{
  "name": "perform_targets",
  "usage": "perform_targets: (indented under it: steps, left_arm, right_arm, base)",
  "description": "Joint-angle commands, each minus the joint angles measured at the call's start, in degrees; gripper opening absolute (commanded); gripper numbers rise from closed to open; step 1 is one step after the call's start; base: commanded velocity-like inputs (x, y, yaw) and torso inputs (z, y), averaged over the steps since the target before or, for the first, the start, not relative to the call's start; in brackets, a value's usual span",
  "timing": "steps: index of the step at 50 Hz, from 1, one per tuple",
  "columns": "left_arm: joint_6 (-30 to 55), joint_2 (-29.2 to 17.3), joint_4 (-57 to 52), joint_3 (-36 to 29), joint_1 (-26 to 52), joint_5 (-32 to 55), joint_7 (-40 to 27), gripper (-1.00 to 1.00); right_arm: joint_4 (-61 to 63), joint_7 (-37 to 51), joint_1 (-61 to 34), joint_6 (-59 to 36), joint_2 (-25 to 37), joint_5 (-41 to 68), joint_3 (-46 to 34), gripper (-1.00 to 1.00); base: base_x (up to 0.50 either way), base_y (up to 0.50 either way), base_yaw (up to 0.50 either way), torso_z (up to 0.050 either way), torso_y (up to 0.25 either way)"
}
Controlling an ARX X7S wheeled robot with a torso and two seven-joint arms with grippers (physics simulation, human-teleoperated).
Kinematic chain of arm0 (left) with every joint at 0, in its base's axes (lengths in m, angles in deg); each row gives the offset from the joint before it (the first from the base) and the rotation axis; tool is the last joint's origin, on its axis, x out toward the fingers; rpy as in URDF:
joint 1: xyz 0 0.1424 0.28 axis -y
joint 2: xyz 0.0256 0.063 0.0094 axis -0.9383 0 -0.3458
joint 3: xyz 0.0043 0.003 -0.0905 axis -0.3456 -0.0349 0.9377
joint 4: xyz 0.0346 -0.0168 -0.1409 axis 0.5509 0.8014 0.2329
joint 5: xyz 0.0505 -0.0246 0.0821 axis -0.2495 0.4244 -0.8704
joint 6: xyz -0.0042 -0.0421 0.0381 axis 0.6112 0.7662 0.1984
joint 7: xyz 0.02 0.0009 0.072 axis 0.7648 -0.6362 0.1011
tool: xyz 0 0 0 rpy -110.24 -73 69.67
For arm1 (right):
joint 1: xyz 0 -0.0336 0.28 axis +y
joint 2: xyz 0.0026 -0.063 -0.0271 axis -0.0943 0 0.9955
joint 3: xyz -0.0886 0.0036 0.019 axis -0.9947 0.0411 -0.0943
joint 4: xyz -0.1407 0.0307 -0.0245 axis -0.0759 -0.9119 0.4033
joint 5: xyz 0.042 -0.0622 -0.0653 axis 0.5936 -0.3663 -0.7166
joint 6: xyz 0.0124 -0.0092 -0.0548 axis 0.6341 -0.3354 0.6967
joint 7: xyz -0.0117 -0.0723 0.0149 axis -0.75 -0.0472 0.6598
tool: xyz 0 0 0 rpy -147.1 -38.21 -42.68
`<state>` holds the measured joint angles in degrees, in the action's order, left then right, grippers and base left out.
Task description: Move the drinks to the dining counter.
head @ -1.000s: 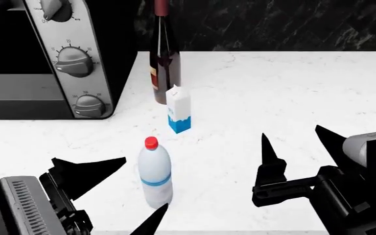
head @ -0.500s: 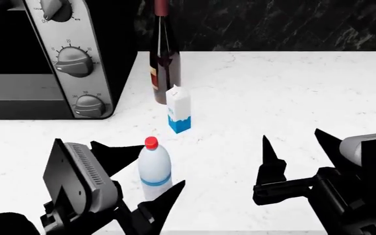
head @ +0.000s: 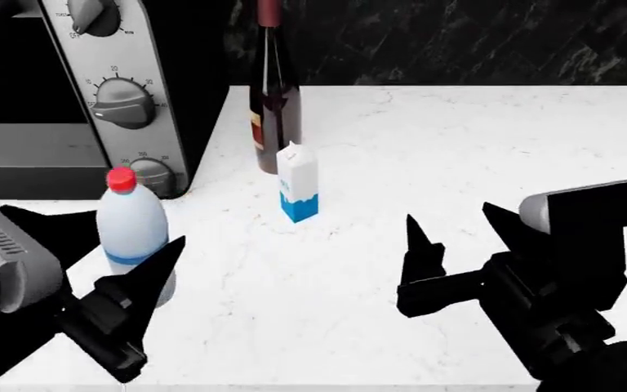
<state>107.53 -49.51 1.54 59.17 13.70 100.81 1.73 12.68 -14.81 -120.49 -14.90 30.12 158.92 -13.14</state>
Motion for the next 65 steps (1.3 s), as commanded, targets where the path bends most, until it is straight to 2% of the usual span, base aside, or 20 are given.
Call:
perform_targets:
  steps: [1, 4, 8, 13, 23, 32, 45, 65]
  left_arm:
    - [3.83, -17.9, 9.65, 21.69, -2.99, 30.33, -23.81, -1.0]
    - [5.07, -19.49, 11.26, 29.74, -5.51, 36.43, -28.46, -1.0]
    - [5.67, -21.03, 12.32, 33.77, -6.34, 39.6, -31.09, -1.0]
    - [4.82, -20.99, 11.6, 32.94, -5.76, 38.69, -30.23, -1.0]
    - [6.46, -19.58, 11.77, 33.14, -6.28, 37.4, -30.13, -1.0]
    - [6.95, -19.32, 12.09, 33.99, -6.72, 37.41, -30.31, -1.0]
    - [6.58, -19.29, 11.42, 33.64, -6.98, 36.93, -29.82, -1.0]
    - [6.97, -18.91, 11.33, 34.09, -7.23, 36.48, -28.83, -1.0]
  right_arm:
    - [-7.57, -11.02, -5.44, -3.16, -4.24, -10.77, -6.43, 1.0]
    - [-9.96, -13.92, -6.74, -3.76, -5.24, -14.3, -9.52, 1.0]
    - [-12.42, -13.38, -9.88, -4.62, -5.61, -13.76, -11.85, 1.0]
    - [-16.49, -17.12, -14.88, -5.29, -6.18, -17.78, -16.6, 1.0]
    - [-25.12, -30.17, -22.21, 0.35, -7.82, -31.76, -28.01, 1.0]
    - [-30.97, -38.4, -25.83, 5.15, -9.75, -38.44, -35.76, 1.0]
    - [-40.0, -46.31, -28.96, 10.91, -12.01, -44.21, -42.06, 1.0]
    - [-60.2, -59.58, -32.17, 21.83, -17.02, -52.06, -49.58, 1.0]
  base:
    - [0.0, 0.0, 0.0, 0.0, 0.0]
    - [0.0, 0.0, 0.0, 0.0, 0.0]
    - [0.0, 0.0, 0.0, 0.0, 0.0]
    - [0.0, 0.0, 0.0, 0.0, 0.0]
    - [0.0, 0.0, 0.0, 0.0, 0.0]
    - [0.0, 0.0, 0.0, 0.0, 0.0]
    - [0.0, 0.0, 0.0, 0.0, 0.0]
    - [0.0, 0.0, 0.0, 0.0, 0.0]
